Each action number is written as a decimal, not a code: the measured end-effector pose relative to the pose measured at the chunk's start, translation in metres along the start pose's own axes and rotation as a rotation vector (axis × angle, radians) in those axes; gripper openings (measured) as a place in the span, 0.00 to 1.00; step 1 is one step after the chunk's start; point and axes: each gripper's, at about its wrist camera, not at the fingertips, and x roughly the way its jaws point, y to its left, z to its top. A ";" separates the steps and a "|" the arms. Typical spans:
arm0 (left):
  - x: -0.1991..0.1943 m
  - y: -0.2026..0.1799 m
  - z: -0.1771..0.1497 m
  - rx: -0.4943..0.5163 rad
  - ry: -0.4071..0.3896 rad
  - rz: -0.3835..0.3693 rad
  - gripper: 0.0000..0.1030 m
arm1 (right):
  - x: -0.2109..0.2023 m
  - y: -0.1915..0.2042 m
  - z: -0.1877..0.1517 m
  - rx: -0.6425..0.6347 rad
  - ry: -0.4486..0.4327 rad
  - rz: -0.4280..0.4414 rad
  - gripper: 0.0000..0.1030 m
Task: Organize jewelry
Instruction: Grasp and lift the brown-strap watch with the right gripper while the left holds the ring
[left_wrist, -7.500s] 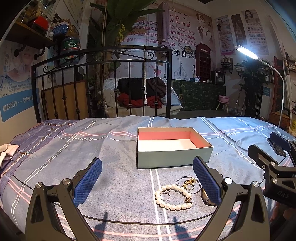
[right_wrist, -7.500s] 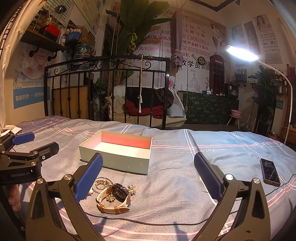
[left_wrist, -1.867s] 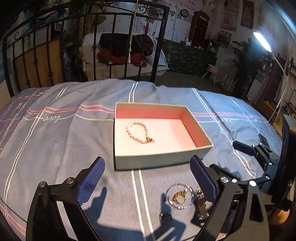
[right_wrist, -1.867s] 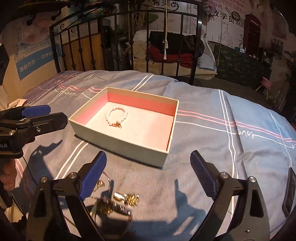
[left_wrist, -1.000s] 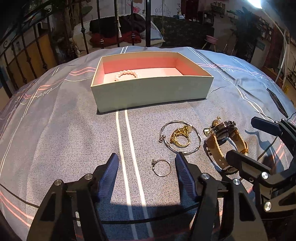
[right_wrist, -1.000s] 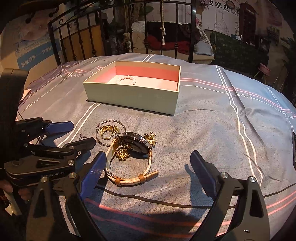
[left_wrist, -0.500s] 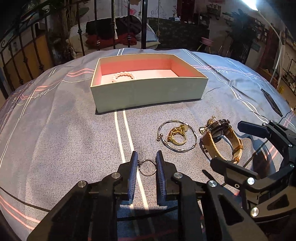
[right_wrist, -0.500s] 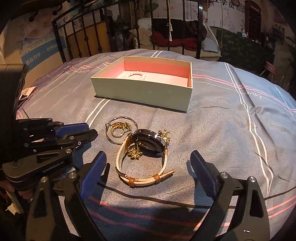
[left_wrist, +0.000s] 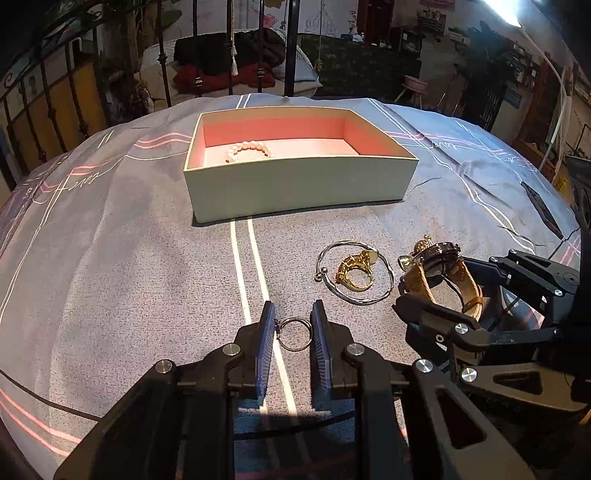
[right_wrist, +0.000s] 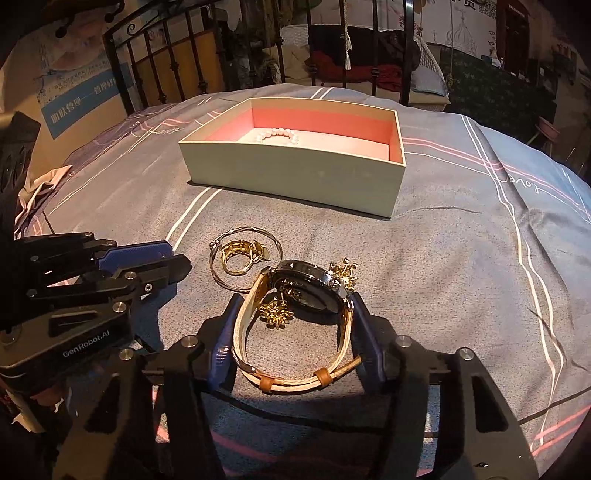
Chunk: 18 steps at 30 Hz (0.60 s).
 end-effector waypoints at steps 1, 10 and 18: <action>0.000 0.000 0.000 -0.001 0.001 0.000 0.20 | -0.001 0.000 0.000 -0.003 -0.004 -0.001 0.48; -0.003 0.001 0.001 -0.014 0.001 -0.010 0.20 | -0.007 -0.002 0.001 0.011 -0.020 0.013 0.45; -0.008 0.002 0.004 -0.018 -0.015 -0.022 0.20 | -0.015 -0.003 0.005 0.017 -0.049 0.022 0.44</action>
